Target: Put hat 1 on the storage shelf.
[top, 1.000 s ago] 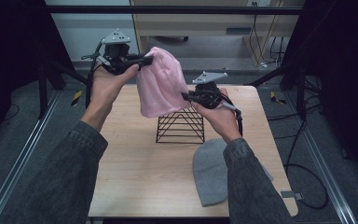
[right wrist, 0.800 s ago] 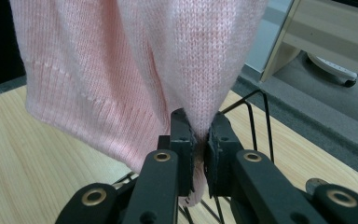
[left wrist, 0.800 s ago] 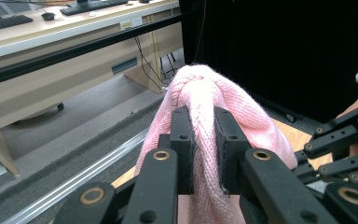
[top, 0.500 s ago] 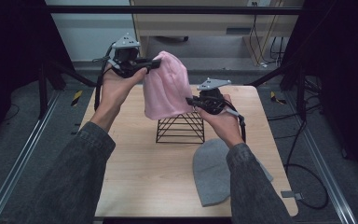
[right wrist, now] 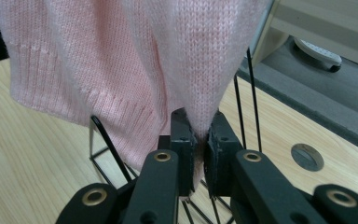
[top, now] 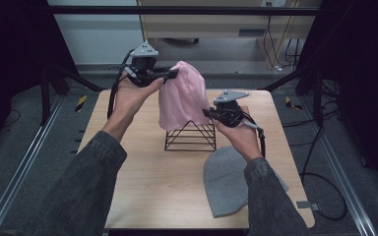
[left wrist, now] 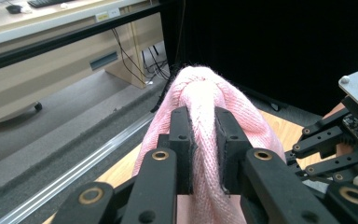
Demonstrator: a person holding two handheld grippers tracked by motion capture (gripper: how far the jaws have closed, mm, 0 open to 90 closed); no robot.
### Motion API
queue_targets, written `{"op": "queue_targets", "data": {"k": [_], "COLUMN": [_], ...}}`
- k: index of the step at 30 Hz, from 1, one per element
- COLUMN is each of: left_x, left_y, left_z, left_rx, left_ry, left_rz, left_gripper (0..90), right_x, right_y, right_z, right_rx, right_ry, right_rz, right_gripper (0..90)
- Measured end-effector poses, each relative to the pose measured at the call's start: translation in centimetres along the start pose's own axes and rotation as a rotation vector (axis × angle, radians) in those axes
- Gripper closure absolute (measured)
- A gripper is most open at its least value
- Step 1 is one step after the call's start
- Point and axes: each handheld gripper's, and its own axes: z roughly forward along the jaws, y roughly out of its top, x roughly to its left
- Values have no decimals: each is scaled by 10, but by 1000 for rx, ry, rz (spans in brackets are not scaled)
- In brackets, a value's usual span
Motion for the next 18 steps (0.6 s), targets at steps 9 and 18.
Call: {"op": "queue_targets", "data": {"k": [9, 18], "left_x": [-8, -12], "left_y": [-3, -10], "left_z": [7, 9], "left_rx": [29, 50], "left_ry": [-21, -36], "left_rz": [6, 11], "left_gripper": [783, 781], "right_x": [-3, -1], "right_y": [-13, -21], "right_z": [-2, -4], "right_rx": [21, 47], "right_ry": [-17, -38], "right_rz": [8, -1], "right_gripper": [834, 834]}}
